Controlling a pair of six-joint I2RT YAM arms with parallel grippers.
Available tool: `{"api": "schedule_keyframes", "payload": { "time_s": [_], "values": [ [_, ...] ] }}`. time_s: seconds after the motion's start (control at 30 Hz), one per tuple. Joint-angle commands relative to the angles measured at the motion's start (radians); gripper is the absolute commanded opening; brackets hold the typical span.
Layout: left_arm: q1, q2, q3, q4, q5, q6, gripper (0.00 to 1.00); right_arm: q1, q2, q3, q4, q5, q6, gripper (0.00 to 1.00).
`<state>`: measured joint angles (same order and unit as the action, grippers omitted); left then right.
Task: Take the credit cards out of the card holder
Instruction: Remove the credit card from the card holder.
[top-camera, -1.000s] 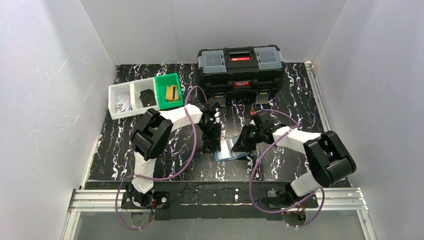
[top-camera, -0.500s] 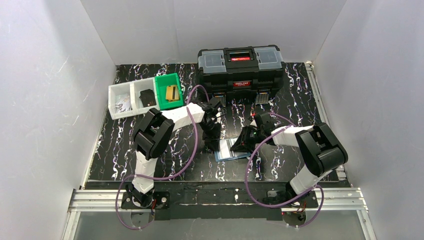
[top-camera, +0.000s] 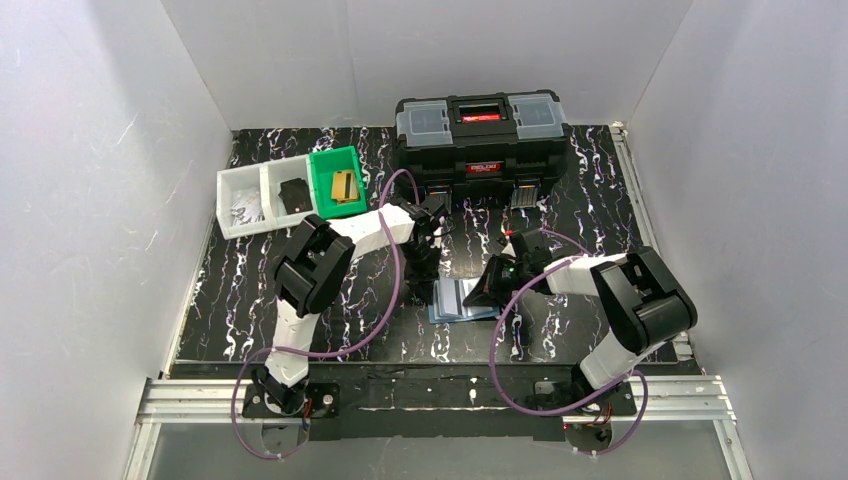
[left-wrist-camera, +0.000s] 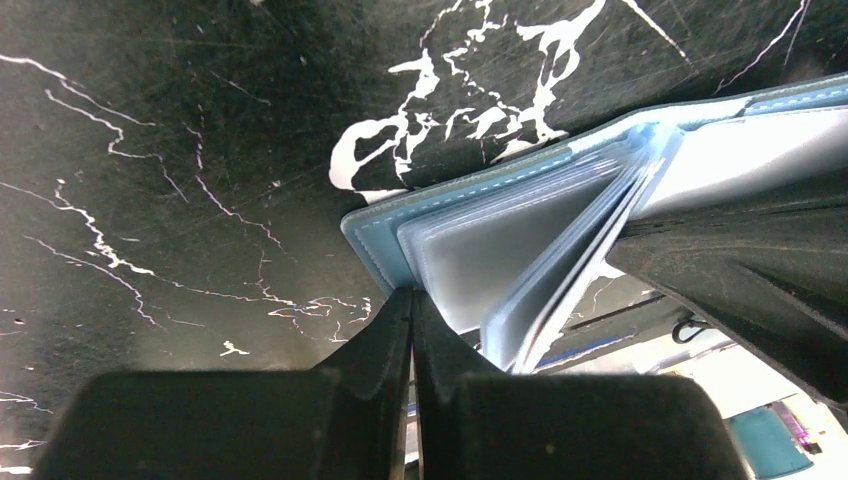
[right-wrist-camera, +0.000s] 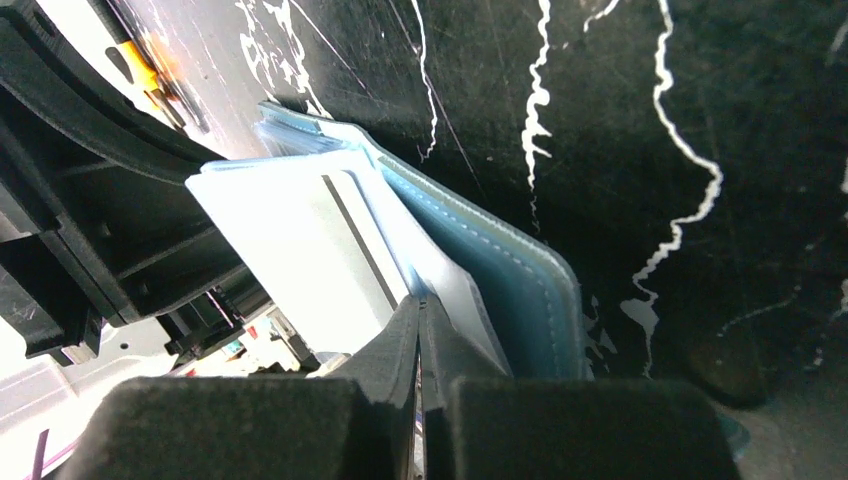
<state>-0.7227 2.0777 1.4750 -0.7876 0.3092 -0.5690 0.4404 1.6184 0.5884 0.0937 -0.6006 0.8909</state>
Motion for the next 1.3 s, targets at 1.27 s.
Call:
{"api": "schedule_keyframes", "payload": {
  "time_s": [1.27],
  "values": [
    [-0.010,-0.069,0.063,0.016,-0.015,0.017,0.16,0.007,0.006,-0.050,0.134,-0.035,0.047,0.26]
  ]
}}
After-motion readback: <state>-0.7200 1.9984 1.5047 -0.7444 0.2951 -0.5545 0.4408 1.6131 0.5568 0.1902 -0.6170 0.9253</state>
